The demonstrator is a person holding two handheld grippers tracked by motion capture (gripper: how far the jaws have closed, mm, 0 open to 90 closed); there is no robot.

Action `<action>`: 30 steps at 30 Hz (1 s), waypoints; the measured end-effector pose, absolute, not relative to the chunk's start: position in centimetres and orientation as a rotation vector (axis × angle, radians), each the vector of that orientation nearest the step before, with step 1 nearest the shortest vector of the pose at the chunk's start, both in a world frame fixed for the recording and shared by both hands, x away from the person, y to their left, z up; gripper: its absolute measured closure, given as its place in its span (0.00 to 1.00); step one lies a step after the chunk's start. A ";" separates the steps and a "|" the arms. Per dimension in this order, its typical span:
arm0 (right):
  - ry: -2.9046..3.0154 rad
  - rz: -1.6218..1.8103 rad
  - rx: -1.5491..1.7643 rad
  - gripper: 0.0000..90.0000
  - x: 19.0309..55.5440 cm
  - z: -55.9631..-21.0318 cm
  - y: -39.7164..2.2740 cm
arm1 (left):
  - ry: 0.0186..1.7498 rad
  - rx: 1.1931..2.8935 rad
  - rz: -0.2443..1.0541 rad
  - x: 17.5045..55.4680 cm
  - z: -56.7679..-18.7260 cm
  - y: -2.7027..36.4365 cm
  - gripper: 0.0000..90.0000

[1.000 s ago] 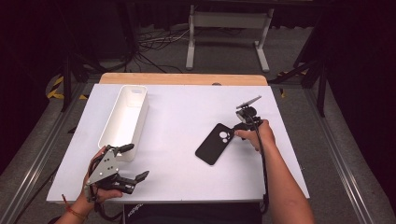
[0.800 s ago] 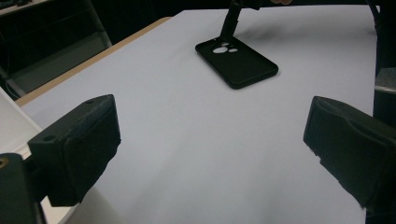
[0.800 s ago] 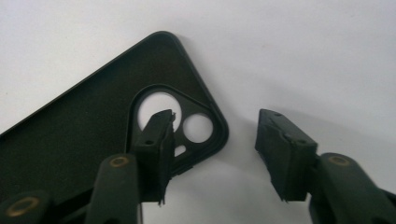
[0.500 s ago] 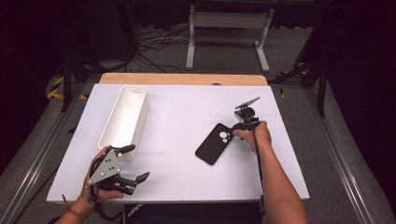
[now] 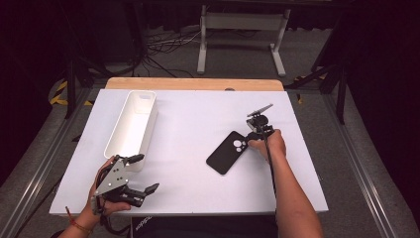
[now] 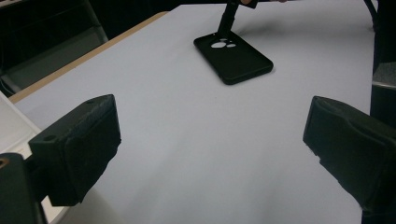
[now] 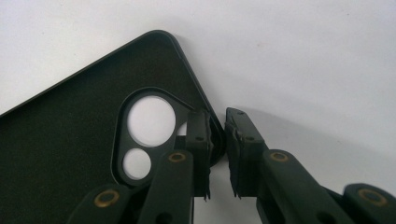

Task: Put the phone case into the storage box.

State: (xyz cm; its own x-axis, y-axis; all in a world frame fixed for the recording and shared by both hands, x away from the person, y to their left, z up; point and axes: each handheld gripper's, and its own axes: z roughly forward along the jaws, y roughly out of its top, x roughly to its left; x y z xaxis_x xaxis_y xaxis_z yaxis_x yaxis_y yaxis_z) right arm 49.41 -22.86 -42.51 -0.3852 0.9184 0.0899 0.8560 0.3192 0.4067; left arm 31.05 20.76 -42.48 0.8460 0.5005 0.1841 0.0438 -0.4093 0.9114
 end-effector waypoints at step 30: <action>2.353 0.816 1.317 0.94 47.1 -40.6 -21.9 | 0.414 1.952 0.527 31.3 -42.6 20.8 0.05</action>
